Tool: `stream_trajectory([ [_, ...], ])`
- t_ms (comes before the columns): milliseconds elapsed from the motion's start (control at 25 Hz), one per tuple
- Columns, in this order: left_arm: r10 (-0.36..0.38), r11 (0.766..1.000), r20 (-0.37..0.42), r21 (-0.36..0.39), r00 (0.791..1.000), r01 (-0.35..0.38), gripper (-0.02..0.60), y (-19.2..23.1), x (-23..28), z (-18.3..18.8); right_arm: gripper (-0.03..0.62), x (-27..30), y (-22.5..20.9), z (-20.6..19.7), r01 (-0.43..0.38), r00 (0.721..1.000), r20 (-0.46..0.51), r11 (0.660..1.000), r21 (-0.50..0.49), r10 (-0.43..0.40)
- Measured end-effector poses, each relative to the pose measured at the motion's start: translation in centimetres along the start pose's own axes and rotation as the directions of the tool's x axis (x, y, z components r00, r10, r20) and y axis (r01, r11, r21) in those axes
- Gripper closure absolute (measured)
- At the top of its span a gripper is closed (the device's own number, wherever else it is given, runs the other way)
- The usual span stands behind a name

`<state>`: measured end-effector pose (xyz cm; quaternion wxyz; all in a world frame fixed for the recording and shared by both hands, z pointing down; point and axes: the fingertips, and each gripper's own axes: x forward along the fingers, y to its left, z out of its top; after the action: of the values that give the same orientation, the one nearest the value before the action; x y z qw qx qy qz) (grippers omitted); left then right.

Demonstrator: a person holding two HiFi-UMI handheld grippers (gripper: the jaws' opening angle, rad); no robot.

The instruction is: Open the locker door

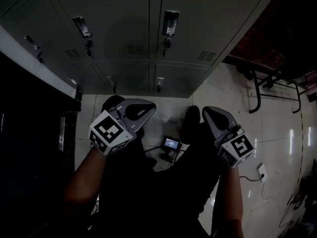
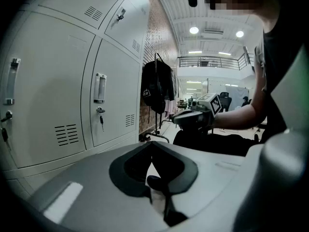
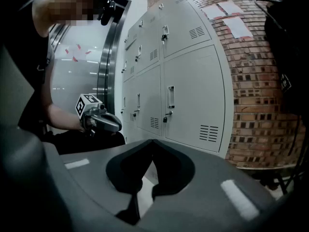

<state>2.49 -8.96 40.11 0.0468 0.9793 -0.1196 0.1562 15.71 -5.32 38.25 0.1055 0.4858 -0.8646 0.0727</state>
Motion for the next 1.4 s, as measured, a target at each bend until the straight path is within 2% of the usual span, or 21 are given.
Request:
stream_trajectory([
  [280, -0.003, 1.0, 0.004, -0.002, 1.0, 0.003, 0.569, 0.0, -0.1, 0.1, 0.592, 1.4, 2.0, -0.3, -0.041, 0.997, -0.075, 0.991, -0.129, 0.031],
  [440, -0.003, 1.0, 0.011, -0.004, 1.0, 0.003, 0.569, 0.1, -0.1, 0.2, 0.592, 2.9, 2.6, -0.6, -0.035, 0.991, -0.134, 0.964, -0.263, -0.001],
  [680, 0.001, 1.0, 0.025, -0.003, 1.0, 0.0, 0.569, 0.1, -0.3, 0.3, 0.592, 6.1, 2.2, -1.0, -0.015, 0.971, -0.221, 0.89, -0.456, -0.097],
  [960, -0.008, 1.0, 0.048, -0.011, 0.999, 0.008, 0.569, -0.2, -0.5, 0.6, 0.591, 10.4, -0.5, -0.2, 0.034, 0.937, -0.257, 0.797, -0.603, -0.235],
  [1000, -0.008, 1.0, 0.052, -0.012, 0.999, 0.009, 0.569, -0.1, -0.5, 0.7, 0.561, 11.2, -0.9, 0.2, 0.037, 0.932, -0.26, 0.779, -0.626, -0.253],
  [1080, -0.008, 1.0, 0.062, -0.015, 0.998, 0.009, 0.569, -0.1, -0.6, 0.9, 0.54, 13.1, -1.9, 0.9, 0.039, 0.919, -0.258, 0.72, -0.693, -0.298],
  [1120, -0.008, 1.0, 0.068, -0.017, 0.998, 0.01, 0.569, 0.0, -0.6, 1.0, 0.537, 13.9, -2.5, 1.3, 0.043, 0.91, -0.248, 0.672, -0.739, -0.331],
  [1240, -0.011, 1.0, 0.085, -0.028, 0.996, 0.013, 0.569, 0.1, -0.6, 1.2, 0.535, 16.4, -4.0, 2.6, 0.063, 0.881, -0.175, 0.474, -0.878, -0.44],
  [1280, -0.012, 0.999, 0.087, -0.029, 0.996, 0.015, 0.569, 0.1, -0.6, 1.2, 0.527, 17.2, -4.3, 3.1, 0.068, 0.874, -0.149, 0.42, -0.905, -0.463],
  [1320, -0.013, 0.999, 0.087, -0.029, 0.996, 0.016, 0.569, 0.0, -0.6, 1.3, 0.52, 17.9, -4.6, 3.5, 0.071, 0.868, -0.13, 0.38, -0.922, -0.479],
  [1400, -0.014, 0.999, 0.087, -0.028, 0.996, 0.016, 0.569, 0.0, -0.7, 1.2, 0.491, 19.2, -5.1, 4.2, 0.075, 0.861, -0.106, 0.33, -0.941, -0.498],
])
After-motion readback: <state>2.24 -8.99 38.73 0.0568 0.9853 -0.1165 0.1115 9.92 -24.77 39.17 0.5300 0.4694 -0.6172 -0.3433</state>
